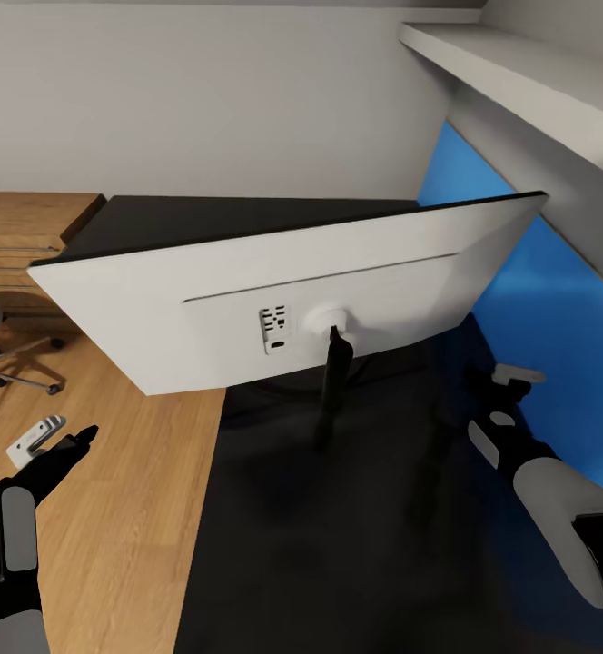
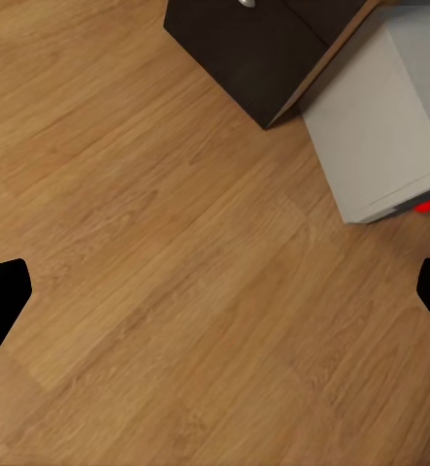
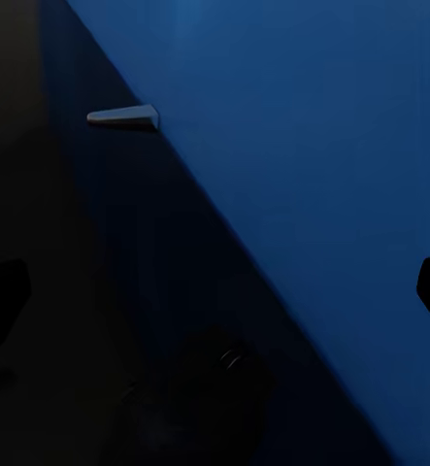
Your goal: In the bedroom, organize the workspace by keeping the computer under the desk, ensuring the monitor is on the desk, placing the keyboard on the desk next to the monitor, placing the mouse on the desk next to the keyboard, moving the folder from the swivel chair onto the desk next to the mouse, stacking the notebook on top of the folder with the pen on top of the notebook, and positioning the swivel chair next to the desk.
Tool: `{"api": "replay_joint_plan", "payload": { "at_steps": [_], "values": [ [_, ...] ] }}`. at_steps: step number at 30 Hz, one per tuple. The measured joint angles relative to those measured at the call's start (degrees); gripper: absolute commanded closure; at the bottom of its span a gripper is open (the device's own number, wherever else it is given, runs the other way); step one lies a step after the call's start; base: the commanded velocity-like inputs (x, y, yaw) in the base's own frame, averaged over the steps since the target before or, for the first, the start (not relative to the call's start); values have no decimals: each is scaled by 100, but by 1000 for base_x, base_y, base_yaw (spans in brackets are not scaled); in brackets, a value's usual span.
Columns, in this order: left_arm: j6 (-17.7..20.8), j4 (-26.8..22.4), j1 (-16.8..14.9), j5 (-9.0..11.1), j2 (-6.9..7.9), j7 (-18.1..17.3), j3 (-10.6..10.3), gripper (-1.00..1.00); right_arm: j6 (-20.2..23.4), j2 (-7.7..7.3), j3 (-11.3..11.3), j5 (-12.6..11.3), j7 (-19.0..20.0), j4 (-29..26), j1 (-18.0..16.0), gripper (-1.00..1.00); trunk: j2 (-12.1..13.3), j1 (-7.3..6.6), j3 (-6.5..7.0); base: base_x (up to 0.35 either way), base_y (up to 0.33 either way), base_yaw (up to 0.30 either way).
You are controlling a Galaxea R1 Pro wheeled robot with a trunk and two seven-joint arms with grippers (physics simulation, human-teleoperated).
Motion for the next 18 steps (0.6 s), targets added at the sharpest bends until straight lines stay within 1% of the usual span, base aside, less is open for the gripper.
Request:
{"api": "replay_joint_plan", "payload": {
  "at_steps": [15, 18],
  "values": [
    [0, 0, 0, 0, 0, 0, 0, -100, 3, 0, 1, 2, 0, 39, 0, -100, -602, 330, -270, 0, 0, 0],
    [0, 0, 1, 0, 0, 0, 0, -100, 12, 0, 0, -1, 0, 58, 0, -100, -604, 331, -270, 0, 0, 0]
  ]
}}
